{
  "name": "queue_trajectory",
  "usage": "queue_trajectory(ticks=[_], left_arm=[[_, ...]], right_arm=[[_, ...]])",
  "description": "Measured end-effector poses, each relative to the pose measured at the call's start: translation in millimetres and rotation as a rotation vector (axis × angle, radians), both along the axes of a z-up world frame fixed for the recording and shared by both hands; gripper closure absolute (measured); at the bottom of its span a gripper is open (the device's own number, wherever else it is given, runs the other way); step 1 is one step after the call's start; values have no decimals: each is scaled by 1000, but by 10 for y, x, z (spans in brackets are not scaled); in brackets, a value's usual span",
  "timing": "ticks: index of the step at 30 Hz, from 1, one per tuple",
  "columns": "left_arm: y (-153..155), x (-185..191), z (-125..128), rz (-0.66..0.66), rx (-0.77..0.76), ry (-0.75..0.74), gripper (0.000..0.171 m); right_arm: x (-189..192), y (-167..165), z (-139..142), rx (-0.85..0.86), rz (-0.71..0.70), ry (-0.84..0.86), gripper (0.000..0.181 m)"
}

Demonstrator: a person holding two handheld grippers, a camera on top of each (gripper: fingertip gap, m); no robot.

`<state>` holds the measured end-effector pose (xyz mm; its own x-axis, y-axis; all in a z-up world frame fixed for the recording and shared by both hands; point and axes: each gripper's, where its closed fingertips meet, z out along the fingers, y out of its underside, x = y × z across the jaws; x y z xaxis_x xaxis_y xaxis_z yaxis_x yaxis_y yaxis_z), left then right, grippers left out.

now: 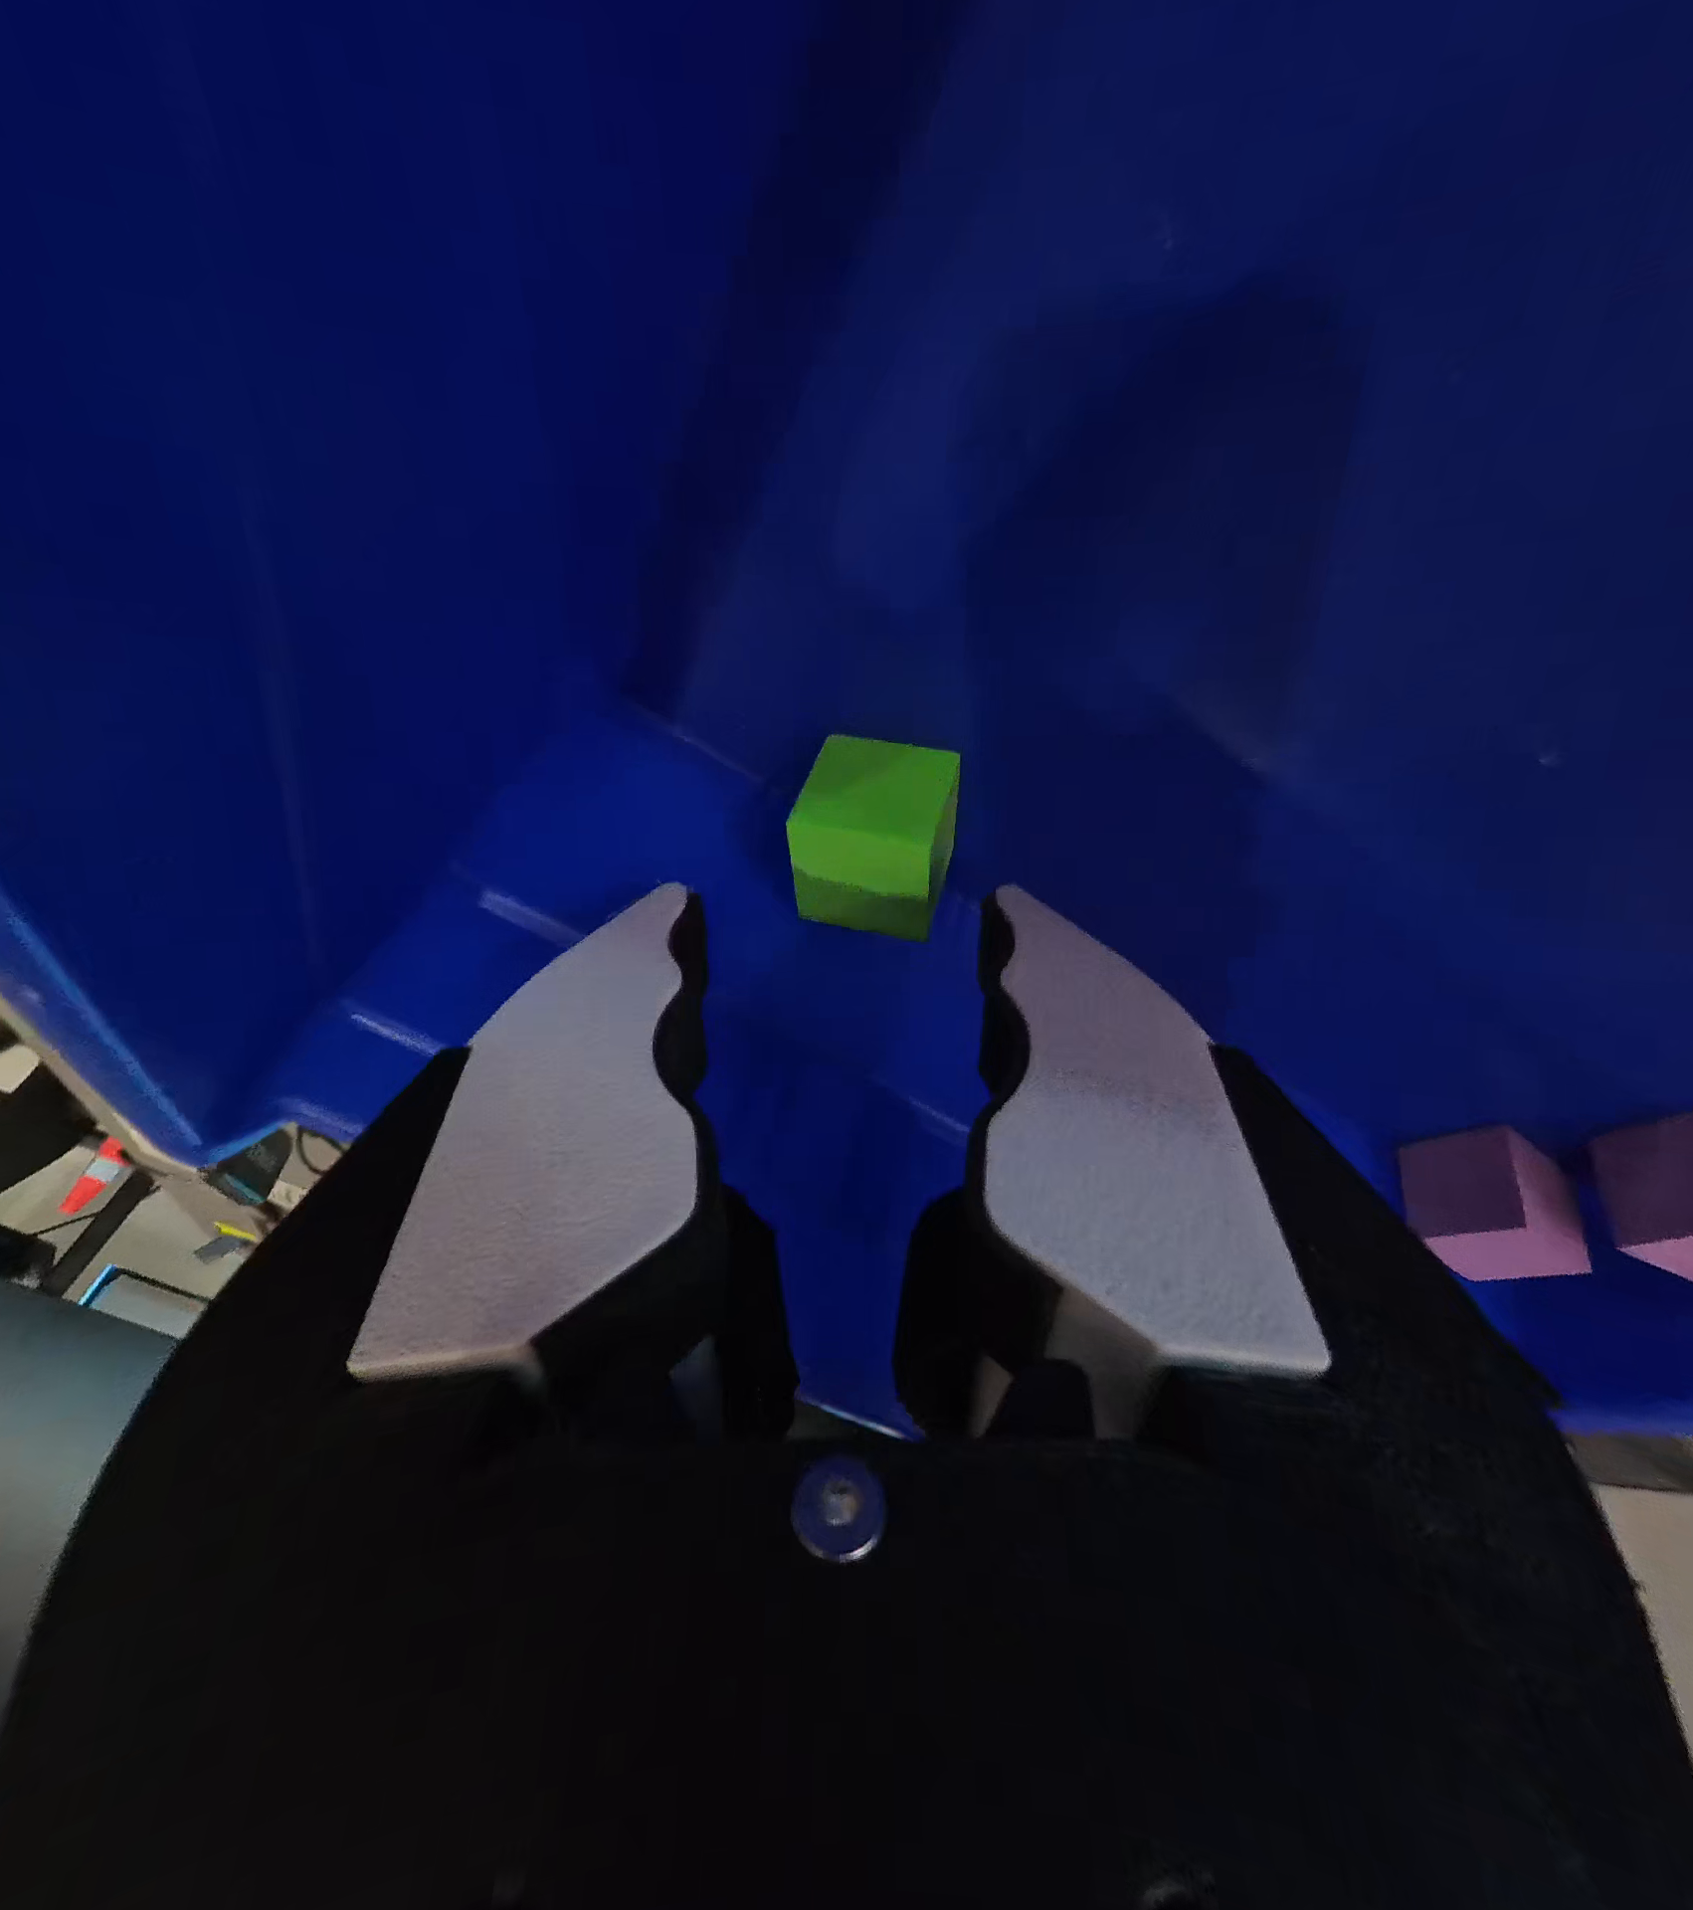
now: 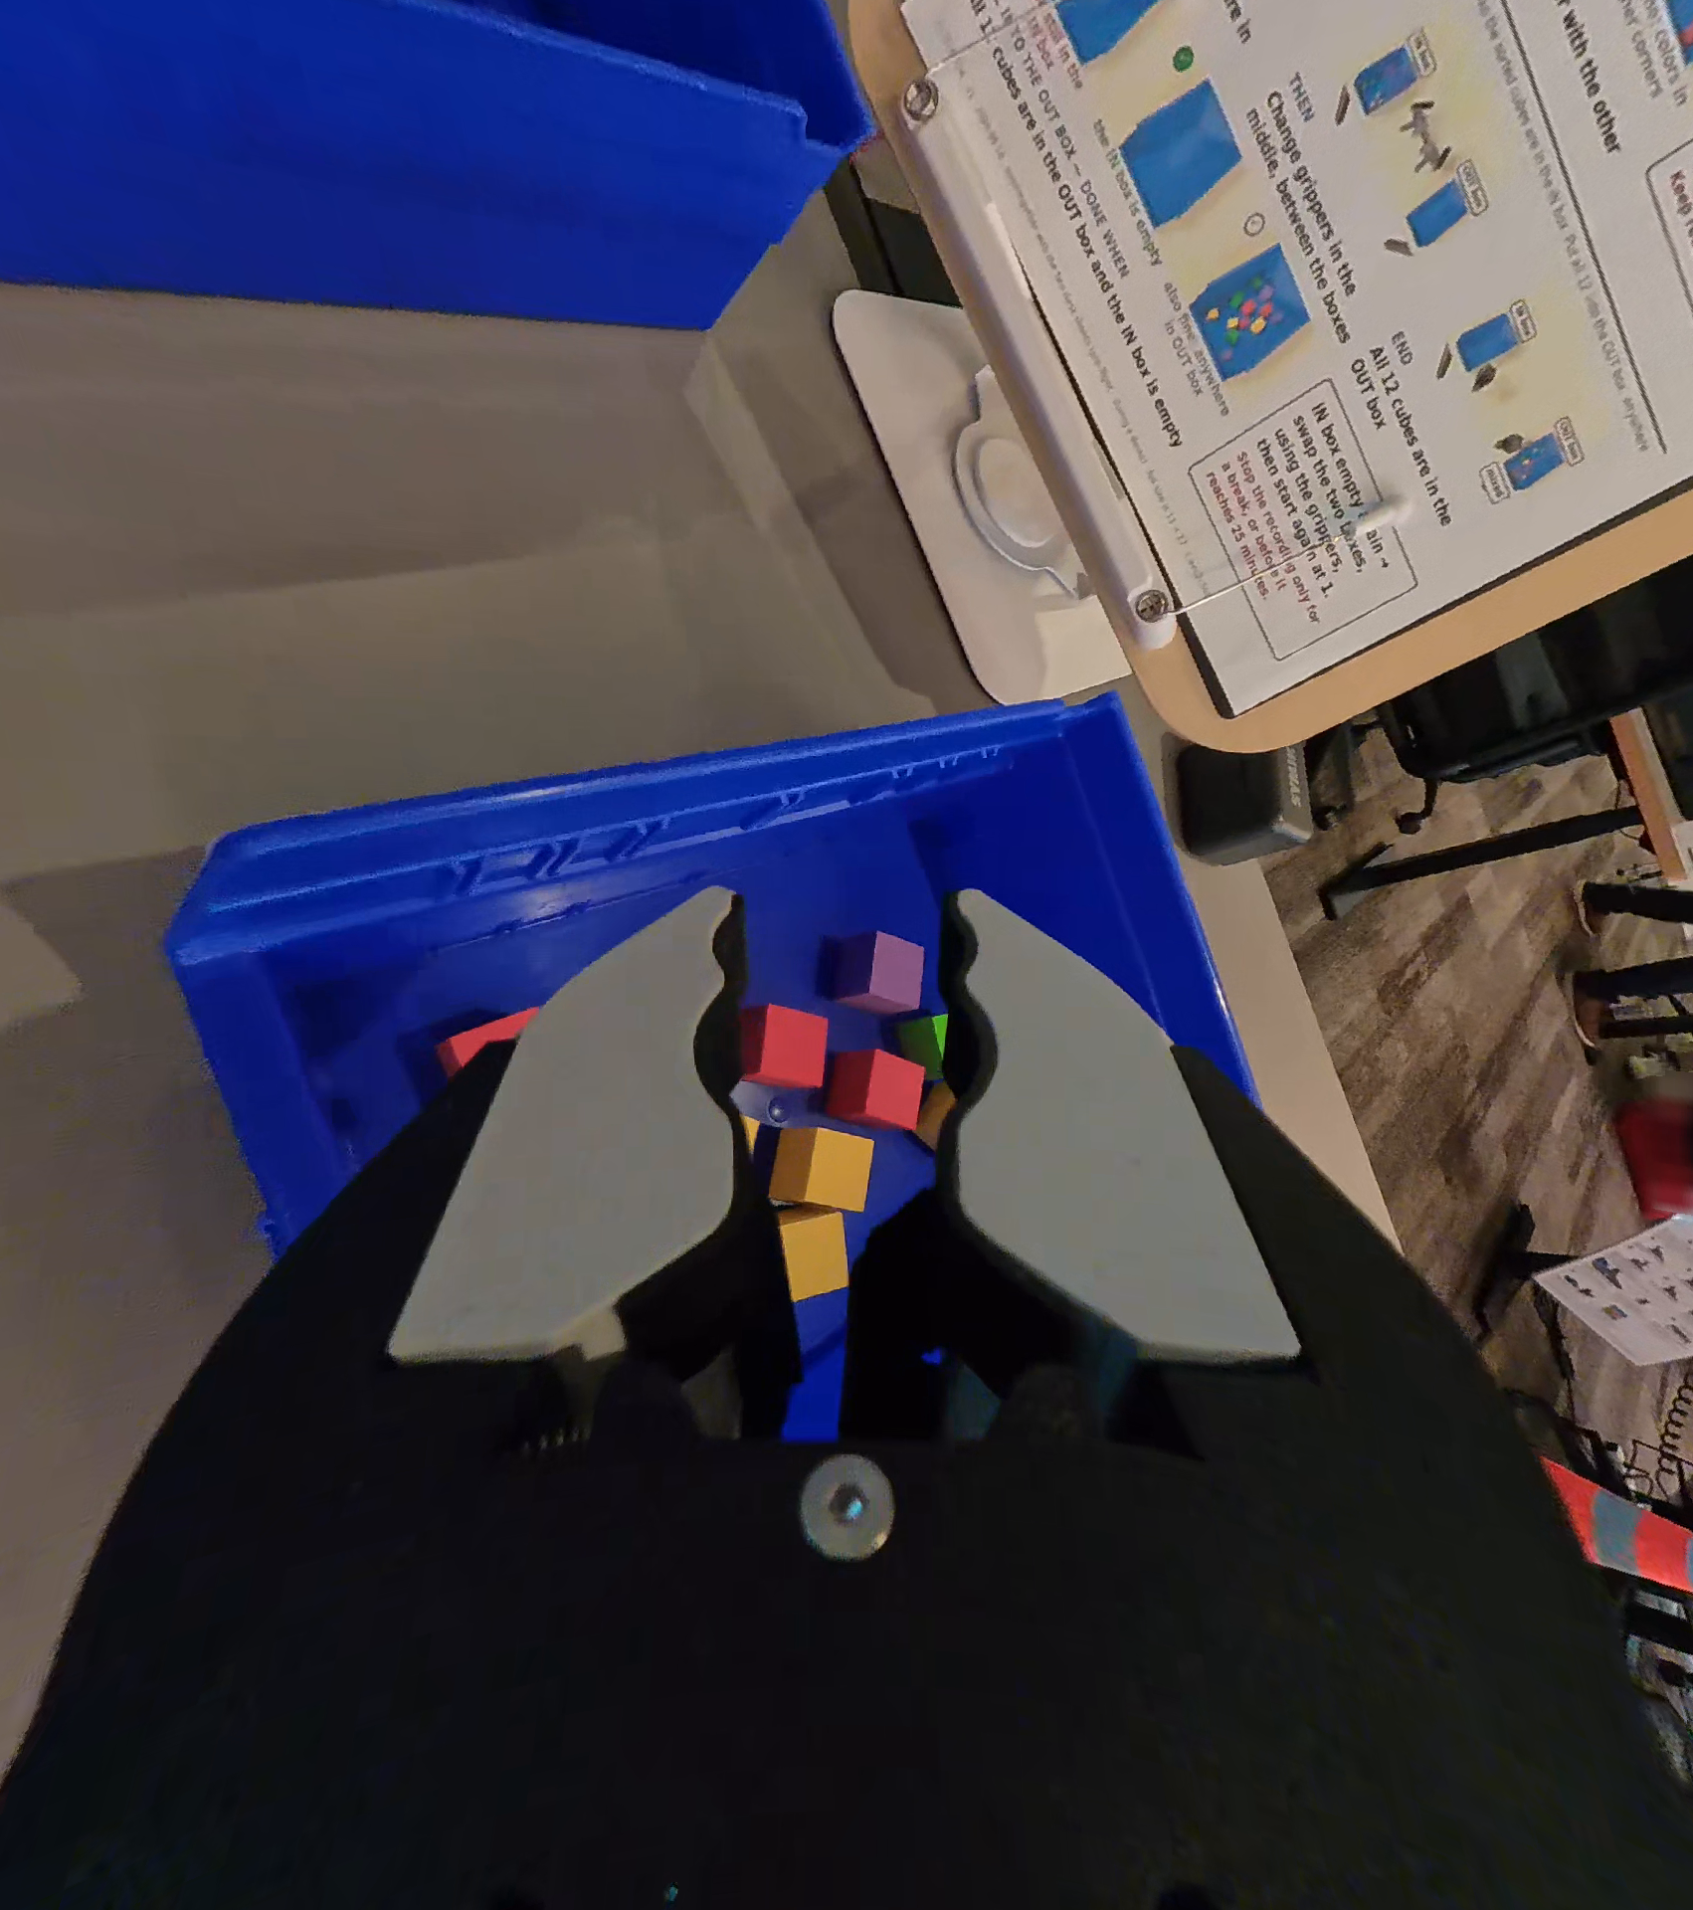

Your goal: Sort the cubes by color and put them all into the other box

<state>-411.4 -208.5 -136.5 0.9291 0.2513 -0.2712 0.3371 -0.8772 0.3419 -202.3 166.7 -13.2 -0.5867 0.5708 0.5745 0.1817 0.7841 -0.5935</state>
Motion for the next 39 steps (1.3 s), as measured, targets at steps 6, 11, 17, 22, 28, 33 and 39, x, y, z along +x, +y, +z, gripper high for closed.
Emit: queue_trajectory(ticks=[6, 11, 17, 22, 28, 33, 39], left_arm=[[-6, -23, -101, 9, -57, -10, 120], [-42, 0, -176, 18, -98, -51, 124], [-112, 56, -156, 29, -129, -106, 140], [-112, 149, 6, 0, -125, -133, 141], [594, 931, 394, 53, 524, -510, 141], [1115, 1743, 1186, 19, 1127, -943, 141], [1310, 2321, 1414, -63, 1278, -1115, 141]], right_arm=[[64, -57, 58, 16, 7, 18, 148], [127, -117, 124, 27, 19, 40, 148], [172, -188, 177, 29, 37, 65, 150], [227, -266, 194, 19, 50, 71, 150], [364, -787, -3, -169, 167, 44, 149], [350, -1404, -75, -217, 280, 174, 139], [331, -1947, 48, -205, 400, 214, 130]])
